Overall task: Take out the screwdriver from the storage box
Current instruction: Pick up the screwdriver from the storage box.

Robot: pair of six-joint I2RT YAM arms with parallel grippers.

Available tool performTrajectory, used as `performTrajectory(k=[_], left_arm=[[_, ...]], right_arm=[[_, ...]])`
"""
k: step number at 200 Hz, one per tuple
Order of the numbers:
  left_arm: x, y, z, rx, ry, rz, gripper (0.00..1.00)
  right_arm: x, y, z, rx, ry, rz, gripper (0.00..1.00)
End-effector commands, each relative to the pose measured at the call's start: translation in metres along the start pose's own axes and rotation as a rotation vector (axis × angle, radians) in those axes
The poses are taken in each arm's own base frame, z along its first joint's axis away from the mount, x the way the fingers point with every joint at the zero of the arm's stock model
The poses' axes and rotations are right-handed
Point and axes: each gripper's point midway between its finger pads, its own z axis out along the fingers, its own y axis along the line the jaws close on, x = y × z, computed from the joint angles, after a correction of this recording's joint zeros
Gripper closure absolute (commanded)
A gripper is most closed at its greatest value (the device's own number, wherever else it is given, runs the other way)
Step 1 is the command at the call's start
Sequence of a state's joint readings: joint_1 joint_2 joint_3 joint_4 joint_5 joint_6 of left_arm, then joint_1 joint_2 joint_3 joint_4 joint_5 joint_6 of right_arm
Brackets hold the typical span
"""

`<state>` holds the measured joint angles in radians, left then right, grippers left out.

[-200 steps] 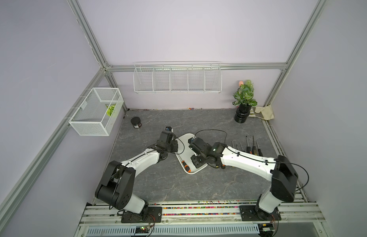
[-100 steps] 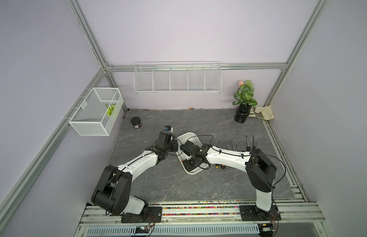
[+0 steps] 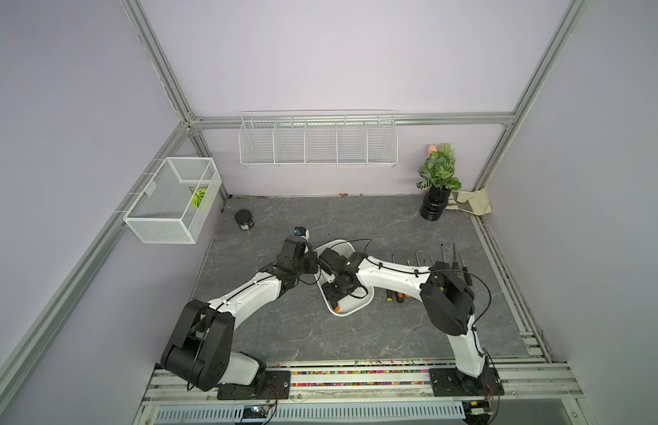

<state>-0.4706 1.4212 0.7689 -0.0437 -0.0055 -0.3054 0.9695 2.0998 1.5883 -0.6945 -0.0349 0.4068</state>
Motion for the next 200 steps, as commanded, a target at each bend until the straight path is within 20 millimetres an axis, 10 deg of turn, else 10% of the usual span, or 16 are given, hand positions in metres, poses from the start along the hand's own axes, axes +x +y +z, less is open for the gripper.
performTrajectory(k=[1, 55, 114, 200], left_arm=[[-0.012, -0.005, -0.006, 0.026, -0.046, -0.011, 1.00], [-0.010, -0.004, -0.003, 0.023, -0.043, -0.019, 1.00], [-0.009, -0.001, -0.003, 0.004, -0.038, -0.016, 1.00], [-0.005, 0.017, -0.001, -0.092, -0.045, 0.050, 1.00]], right_arm=[[0.011, -0.011, 0.011, 0.043, 0.064, -0.022, 0.54], [0.024, -0.032, 0.017, 0.044, 0.089, 0.017, 0.63], [0.017, -0.023, 0.007, -0.003, 0.049, 0.033, 1.00], [-0.017, 0.001, -0.118, -0.157, -0.335, 0.077, 1.00]])
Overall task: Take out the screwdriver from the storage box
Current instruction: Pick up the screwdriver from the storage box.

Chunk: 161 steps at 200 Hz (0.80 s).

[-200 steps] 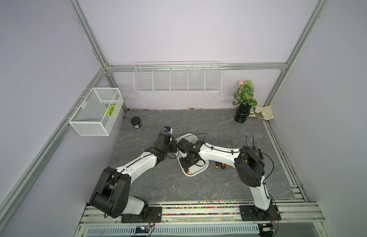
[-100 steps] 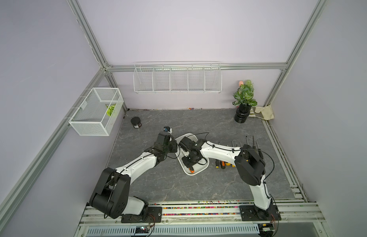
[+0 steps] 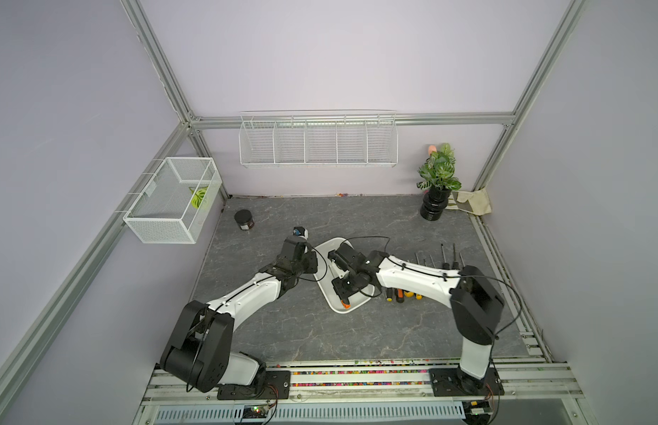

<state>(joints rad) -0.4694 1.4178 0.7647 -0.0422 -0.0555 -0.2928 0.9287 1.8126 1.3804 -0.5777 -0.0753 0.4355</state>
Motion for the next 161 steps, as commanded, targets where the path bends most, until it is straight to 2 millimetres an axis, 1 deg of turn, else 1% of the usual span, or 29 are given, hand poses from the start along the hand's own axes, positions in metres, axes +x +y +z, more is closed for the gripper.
performTrajectory(k=[1, 21, 31, 50, 65, 87, 112, 135, 161], left_arm=[[-0.003, 0.008, 0.001, -0.044, -0.029, 0.040, 1.00], [-0.001, 0.010, 0.003, -0.055, -0.022, 0.049, 1.00], [-0.002, 0.010, 0.003, -0.059, -0.022, 0.054, 1.00], [-0.005, 0.012, 0.002, -0.070, -0.025, 0.057, 1.00], [-0.007, 0.014, 0.001, -0.086, -0.028, 0.059, 1.00], [-0.009, 0.016, -0.001, -0.109, -0.025, 0.067, 1.00], [-0.007, 0.020, 0.001, -0.131, -0.014, 0.066, 1.00], [-0.005, 0.021, 0.002, -0.133, -0.011, 0.063, 1.00], [-0.005, 0.020, 0.002, -0.127, -0.014, 0.061, 1.00]], right_arm=[[-0.024, 0.014, -0.044, -0.066, -0.162, 0.023, 1.00], [-0.022, 0.012, -0.067, -0.066, -0.208, 0.033, 1.00], [-0.019, 0.006, -0.075, -0.047, -0.226, 0.040, 1.00], [-0.011, -0.017, -0.086, 0.044, -0.255, 0.086, 1.00], [-0.002, -0.034, -0.090, 0.095, -0.265, 0.107, 1.00], [0.010, -0.060, -0.088, 0.154, -0.264, 0.158, 1.00], [0.022, -0.083, -0.076, 0.147, -0.277, 0.266, 1.00], [0.031, -0.096, -0.065, 0.157, -0.273, 0.333, 1.00], [0.032, -0.102, -0.054, 0.168, -0.256, 0.360, 1.00]])
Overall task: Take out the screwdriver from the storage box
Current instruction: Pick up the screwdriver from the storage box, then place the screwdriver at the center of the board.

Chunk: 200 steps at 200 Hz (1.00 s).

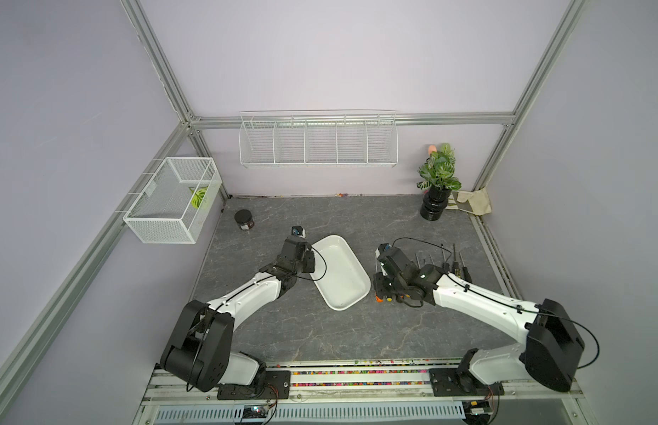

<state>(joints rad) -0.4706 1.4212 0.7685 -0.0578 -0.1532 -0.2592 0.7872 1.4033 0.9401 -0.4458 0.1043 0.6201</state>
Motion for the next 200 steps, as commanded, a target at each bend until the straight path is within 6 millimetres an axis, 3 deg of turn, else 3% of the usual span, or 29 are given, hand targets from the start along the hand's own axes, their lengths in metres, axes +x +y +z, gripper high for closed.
performTrajectory(k=[1, 89, 200], left_arm=[[-0.002, 0.003, 0.002, -0.029, 0.000, 0.025, 1.00], [0.001, 0.001, 0.000, -0.002, -0.017, 0.018, 1.00], [0.007, 0.006, 0.006, -0.029, 0.005, 0.007, 1.00]], right_arm=[[-0.011, 0.002, 0.007, -0.009, -0.042, 0.060, 1.00], [-0.004, -0.020, 0.051, 0.092, 0.058, 0.061, 1.00], [0.002, -0.032, 0.055, 0.111, 0.064, 0.086, 1.00]])
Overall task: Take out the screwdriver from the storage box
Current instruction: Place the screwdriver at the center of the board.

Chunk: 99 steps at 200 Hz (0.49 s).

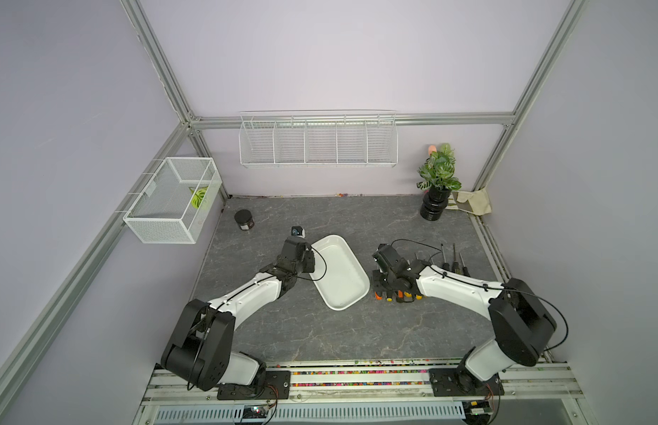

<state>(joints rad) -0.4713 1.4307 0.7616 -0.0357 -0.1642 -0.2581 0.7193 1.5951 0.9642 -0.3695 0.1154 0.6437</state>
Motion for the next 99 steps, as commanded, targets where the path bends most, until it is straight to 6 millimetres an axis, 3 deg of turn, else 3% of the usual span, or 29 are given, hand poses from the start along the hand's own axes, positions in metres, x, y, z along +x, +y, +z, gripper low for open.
performTrajectory(k=[1, 46, 99], left_arm=[[0.007, 0.004, 0.003, -0.020, 0.012, 0.006, 1.00], [-0.003, 0.001, -0.007, 0.001, -0.025, 0.006, 1.00], [-0.001, -0.003, -0.004, 0.023, -0.019, 0.004, 1.00]], right_arm=[[0.003, -0.005, 0.005, 0.020, 0.008, 0.012, 1.00], [0.010, -0.014, 0.023, 0.049, 0.054, 0.022, 1.00], [0.019, -0.023, 0.036, 0.065, 0.096, 0.037, 1.00]])
